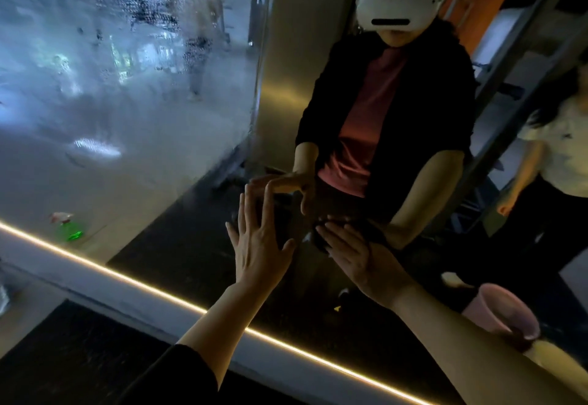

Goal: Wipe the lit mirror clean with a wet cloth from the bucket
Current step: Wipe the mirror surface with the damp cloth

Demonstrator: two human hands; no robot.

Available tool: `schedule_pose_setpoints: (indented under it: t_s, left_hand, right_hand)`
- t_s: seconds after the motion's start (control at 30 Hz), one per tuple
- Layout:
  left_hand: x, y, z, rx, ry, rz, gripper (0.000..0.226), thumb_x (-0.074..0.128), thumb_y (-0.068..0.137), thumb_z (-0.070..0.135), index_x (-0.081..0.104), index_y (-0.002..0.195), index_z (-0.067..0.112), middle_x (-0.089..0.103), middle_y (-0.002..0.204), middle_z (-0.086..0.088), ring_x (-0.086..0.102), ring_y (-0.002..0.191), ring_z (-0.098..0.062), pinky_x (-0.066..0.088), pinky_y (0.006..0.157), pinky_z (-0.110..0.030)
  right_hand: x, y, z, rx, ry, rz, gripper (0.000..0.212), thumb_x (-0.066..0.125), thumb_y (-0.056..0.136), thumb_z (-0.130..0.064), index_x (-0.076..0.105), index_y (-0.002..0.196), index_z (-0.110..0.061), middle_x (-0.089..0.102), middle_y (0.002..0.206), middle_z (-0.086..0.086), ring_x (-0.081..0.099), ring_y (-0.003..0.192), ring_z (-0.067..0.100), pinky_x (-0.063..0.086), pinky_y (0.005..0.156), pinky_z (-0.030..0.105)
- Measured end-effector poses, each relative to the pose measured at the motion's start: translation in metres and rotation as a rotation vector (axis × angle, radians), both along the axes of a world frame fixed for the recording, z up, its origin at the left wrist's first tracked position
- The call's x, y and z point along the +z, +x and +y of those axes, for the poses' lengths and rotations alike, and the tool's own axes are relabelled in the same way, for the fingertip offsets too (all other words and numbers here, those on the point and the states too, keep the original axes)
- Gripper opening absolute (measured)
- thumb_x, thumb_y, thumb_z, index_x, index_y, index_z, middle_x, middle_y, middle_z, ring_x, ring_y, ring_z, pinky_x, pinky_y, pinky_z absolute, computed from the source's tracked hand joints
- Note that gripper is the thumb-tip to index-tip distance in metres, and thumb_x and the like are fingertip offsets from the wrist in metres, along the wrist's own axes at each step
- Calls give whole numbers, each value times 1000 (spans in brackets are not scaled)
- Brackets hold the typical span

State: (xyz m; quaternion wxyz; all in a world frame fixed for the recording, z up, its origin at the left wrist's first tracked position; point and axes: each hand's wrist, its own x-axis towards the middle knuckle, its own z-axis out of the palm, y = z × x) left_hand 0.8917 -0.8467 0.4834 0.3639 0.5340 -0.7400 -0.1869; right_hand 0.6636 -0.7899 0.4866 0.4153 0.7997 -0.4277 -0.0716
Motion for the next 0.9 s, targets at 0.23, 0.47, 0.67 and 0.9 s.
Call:
schedule_pose_setpoints:
  t_s: [0.23, 0.47, 0.67, 0.9]
  left_hand:
    - [-1, -3, 5, -4, -24, -17, 103, 72, 83, 42, 1, 157, 33, -21, 162, 2, -19, 149, -23, 5, 117, -66]
    - [-2, -2, 9, -17, -23, 8, 100, 75, 82, 38, 9, 157, 33, -15, 163, 2, -16, 150, -22, 7, 118, -64]
    - [10, 12, 8, 43, -100, 187, 77, 71, 85, 25, 31, 151, 25, 14, 162, -2, 5, 150, -23, 34, 110, -61]
    - [50, 33, -14, 61, -195, 186, 82, 73, 84, 17, 28, 151, 21, 18, 161, -9, 12, 149, -31, 31, 111, -63]
  right_hand:
    - [39, 5, -4, 40, -197, -238, 39, 27, 104, -7, 53, 134, -7, 35, 156, 14, 33, 145, 32, 28, 117, 45]
    - [-16, 16, 24, -43, 326, -137, 44, 56, 83, 0, 62, 126, -6, 49, 145, 17, 48, 135, 31, 40, 112, 41]
    - [63, 73, 11, 93, 190, -997, 34, 50, 96, -7, 52, 130, -8, 44, 147, 10, 43, 133, 9, 42, 104, 16]
    - [139, 43, -36, 145, -531, -499, 29, 44, 107, -14, 68, 114, -1, 65, 118, 21, 55, 123, 34, 37, 112, 51]
